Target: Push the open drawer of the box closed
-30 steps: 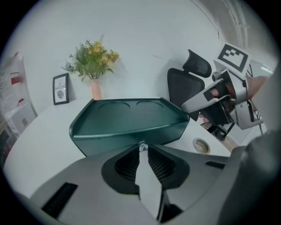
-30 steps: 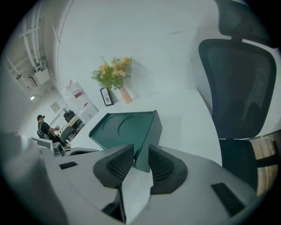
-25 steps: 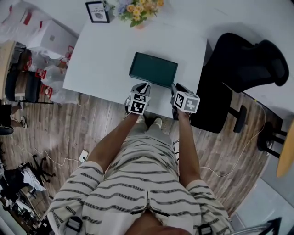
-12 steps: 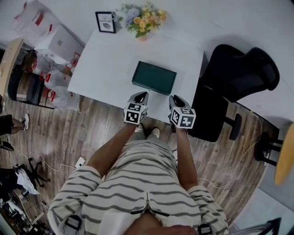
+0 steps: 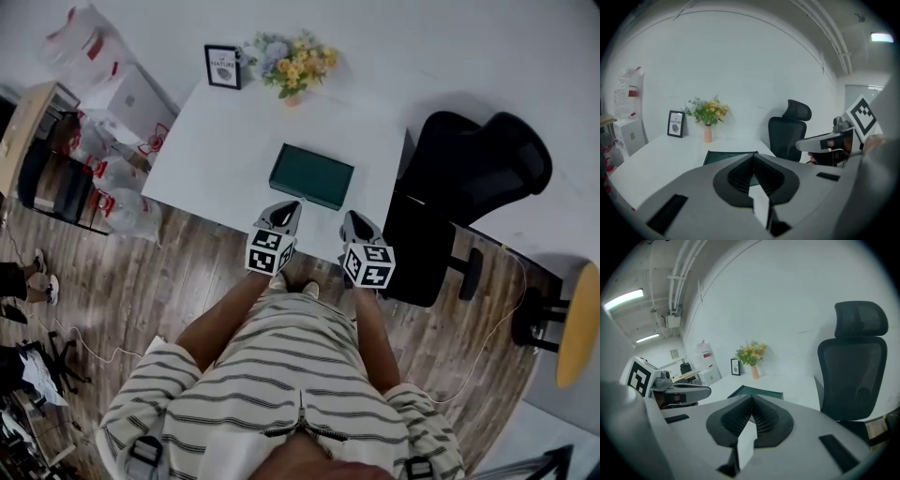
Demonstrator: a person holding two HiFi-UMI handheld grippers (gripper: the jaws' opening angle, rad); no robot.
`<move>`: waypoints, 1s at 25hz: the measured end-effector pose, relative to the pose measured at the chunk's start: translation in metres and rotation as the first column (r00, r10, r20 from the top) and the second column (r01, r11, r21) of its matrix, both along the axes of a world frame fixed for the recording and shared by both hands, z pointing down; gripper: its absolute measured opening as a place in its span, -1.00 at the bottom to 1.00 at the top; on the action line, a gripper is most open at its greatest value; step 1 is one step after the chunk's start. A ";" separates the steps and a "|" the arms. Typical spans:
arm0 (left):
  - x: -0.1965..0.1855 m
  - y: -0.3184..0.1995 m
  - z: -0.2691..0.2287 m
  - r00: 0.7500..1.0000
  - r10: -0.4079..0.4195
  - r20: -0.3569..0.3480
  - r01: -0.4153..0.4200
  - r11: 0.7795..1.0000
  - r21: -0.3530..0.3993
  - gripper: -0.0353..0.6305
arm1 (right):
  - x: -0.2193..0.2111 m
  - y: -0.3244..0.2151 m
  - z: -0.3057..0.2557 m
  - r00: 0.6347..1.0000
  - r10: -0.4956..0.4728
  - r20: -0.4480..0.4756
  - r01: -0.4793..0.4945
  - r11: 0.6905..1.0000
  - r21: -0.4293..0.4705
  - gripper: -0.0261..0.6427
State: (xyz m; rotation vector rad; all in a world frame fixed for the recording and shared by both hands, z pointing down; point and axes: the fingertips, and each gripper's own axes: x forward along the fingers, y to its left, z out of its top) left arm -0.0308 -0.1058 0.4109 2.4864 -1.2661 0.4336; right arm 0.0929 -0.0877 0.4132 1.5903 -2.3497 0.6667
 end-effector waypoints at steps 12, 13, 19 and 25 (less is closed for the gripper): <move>0.011 0.012 -0.050 0.999 0.031 -0.027 -0.028 0.994 0.109 -0.89 | 0.001 0.012 -0.044 0.998 0.010 0.059 -0.018 0.991 0.135 -0.94; 0.012 0.012 -0.053 0.999 0.032 -0.025 -0.029 0.992 0.120 -0.88 | 0.002 0.012 -0.046 0.998 0.010 0.057 -0.018 0.990 0.143 -0.94; 0.018 0.012 -0.066 0.999 0.052 -0.003 -0.050 0.983 0.175 -0.89 | -0.003 0.010 -0.050 0.999 -0.007 0.033 0.002 0.985 0.171 -0.94; 0.019 0.009 -0.069 0.998 0.062 -0.001 -0.061 0.979 0.194 -0.89 | -0.002 0.005 -0.058 0.999 -0.005 0.054 -0.005 0.981 0.194 -0.94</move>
